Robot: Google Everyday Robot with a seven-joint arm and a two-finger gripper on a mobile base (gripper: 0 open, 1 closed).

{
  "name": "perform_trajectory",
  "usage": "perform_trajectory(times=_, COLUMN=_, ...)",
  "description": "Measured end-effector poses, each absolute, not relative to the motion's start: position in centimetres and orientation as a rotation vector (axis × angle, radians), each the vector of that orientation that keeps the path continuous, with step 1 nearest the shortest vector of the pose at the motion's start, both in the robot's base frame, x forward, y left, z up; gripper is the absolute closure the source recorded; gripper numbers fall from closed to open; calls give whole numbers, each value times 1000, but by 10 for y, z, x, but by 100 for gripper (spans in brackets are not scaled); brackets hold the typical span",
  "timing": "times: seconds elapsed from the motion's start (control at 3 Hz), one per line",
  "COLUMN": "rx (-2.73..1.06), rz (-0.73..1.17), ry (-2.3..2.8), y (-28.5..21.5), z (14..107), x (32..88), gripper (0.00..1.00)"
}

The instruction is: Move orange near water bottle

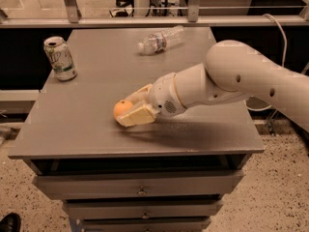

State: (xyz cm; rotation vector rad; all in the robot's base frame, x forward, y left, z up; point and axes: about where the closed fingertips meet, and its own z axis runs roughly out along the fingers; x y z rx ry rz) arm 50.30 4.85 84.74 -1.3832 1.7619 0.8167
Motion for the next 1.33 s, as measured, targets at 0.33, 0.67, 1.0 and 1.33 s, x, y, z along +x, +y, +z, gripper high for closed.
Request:
perform_trajectory(times=0.33, rx=-1351, rz=763, ry=1787, y=25, z=852, x=515, gripper=95)
perform_trajectory(times=0.67, rx=-1294, rz=626, ry=1811, y=-32, z=874, x=551, gripper=100)
perform_trajectory(times=1.0, rx=-1294, rz=626, ry=1811, y=-32, z=874, x=551, gripper=100)
perform_trajectory(times=1.33, rx=-1245, rz=584, ry=1782, y=-40, z=880, x=563, gripper=100)
